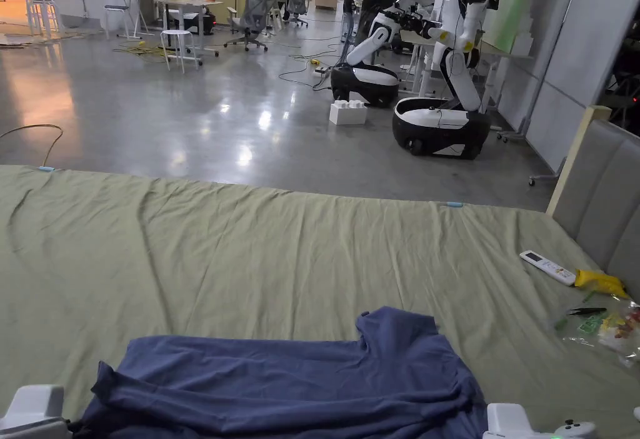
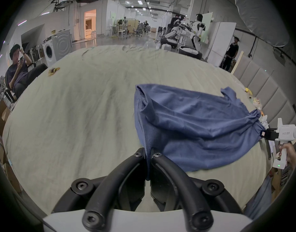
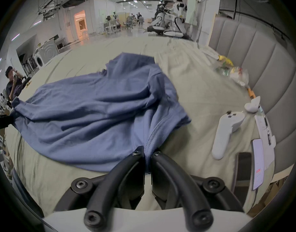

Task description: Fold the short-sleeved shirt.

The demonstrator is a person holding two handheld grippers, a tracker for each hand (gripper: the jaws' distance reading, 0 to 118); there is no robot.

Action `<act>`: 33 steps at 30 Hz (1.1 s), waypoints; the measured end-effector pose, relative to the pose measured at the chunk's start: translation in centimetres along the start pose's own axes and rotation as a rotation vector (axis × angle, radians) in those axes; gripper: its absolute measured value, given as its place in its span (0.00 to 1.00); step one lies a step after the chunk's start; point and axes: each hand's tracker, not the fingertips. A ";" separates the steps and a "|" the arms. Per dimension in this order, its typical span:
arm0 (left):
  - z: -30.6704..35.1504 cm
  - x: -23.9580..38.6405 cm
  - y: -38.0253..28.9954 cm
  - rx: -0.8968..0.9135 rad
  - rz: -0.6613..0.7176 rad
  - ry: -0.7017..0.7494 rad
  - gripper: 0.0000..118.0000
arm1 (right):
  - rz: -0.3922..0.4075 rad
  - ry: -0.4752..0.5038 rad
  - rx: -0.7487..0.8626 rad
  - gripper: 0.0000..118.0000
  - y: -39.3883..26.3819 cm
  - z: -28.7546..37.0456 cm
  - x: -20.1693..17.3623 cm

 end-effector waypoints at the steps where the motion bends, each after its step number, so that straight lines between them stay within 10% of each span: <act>1: 0.5 0.0 0.5 0.015 0.001 -0.009 0.04 | -0.005 0.002 0.016 0.05 0.5 0.7 0.1; 21: 4.5 -3.4 -10.7 -0.138 0.048 0.016 0.04 | 0.149 0.013 -0.115 0.05 -10.7 7.3 -1.0; 30: 3.1 -1.6 -11.7 -0.180 -0.004 0.092 0.04 | 0.101 -0.028 -0.143 0.06 -13.6 4.4 -2.2; 33: 3.3 -1.8 -11.2 -0.184 -0.018 0.094 0.05 | 0.096 -0.071 -0.138 0.27 -12.9 4.9 -2.8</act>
